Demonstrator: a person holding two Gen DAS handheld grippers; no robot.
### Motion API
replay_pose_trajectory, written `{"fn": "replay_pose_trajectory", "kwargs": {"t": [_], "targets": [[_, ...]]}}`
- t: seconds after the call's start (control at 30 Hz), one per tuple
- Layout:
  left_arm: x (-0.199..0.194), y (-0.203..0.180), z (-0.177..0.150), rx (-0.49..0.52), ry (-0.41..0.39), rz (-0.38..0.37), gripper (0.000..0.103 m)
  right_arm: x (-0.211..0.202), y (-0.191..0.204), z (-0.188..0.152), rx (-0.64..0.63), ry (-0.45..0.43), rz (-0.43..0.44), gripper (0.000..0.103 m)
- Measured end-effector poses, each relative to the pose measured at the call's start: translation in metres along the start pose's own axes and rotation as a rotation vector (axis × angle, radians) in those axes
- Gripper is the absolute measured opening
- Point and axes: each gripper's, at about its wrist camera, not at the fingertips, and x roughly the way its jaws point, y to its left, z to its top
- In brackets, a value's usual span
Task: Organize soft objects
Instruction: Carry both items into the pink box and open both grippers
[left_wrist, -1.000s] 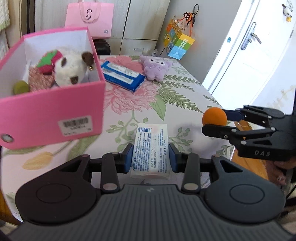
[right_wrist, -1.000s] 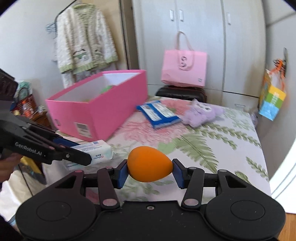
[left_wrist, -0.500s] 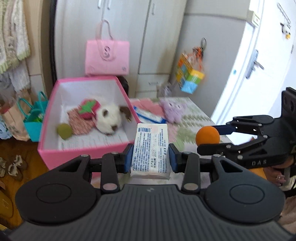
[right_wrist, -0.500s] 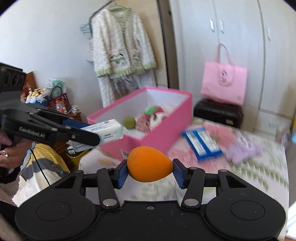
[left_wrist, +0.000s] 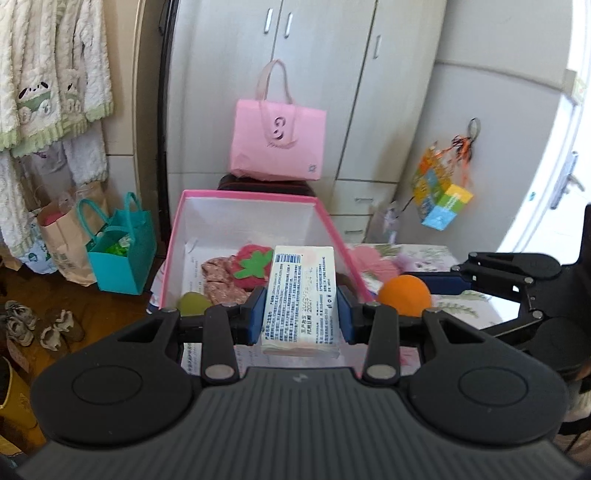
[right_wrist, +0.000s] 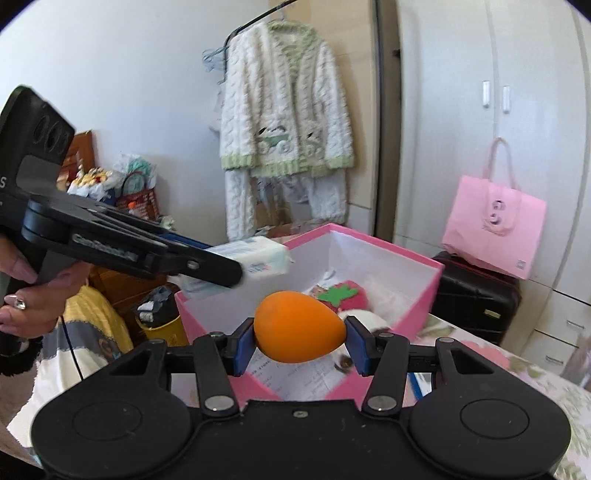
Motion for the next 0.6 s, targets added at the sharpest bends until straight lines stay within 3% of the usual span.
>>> {"fn": "replay_pose_trajectory", "kwargs": {"t": [0.3, 0.47, 0.6], "targets": [[0.061, 0.022, -0.006, 0.01, 0.076, 0.121, 0.038, 0.075, -0.004, 0.008, -0.076, 0.132, 0.086, 0.057], [0.074, 0.023, -0.009, 0.006, 0.08, 0.146, 0.038, 0.111, -0.007, 0.007, -0.108, 0.209, 0.07, 0.057], [0.08, 0.021, -0.011, 0.022, 0.1, 0.175, 0.04, 0.117, -0.006, 0.009, -0.133, 0.218, 0.065, 0.062]]}}
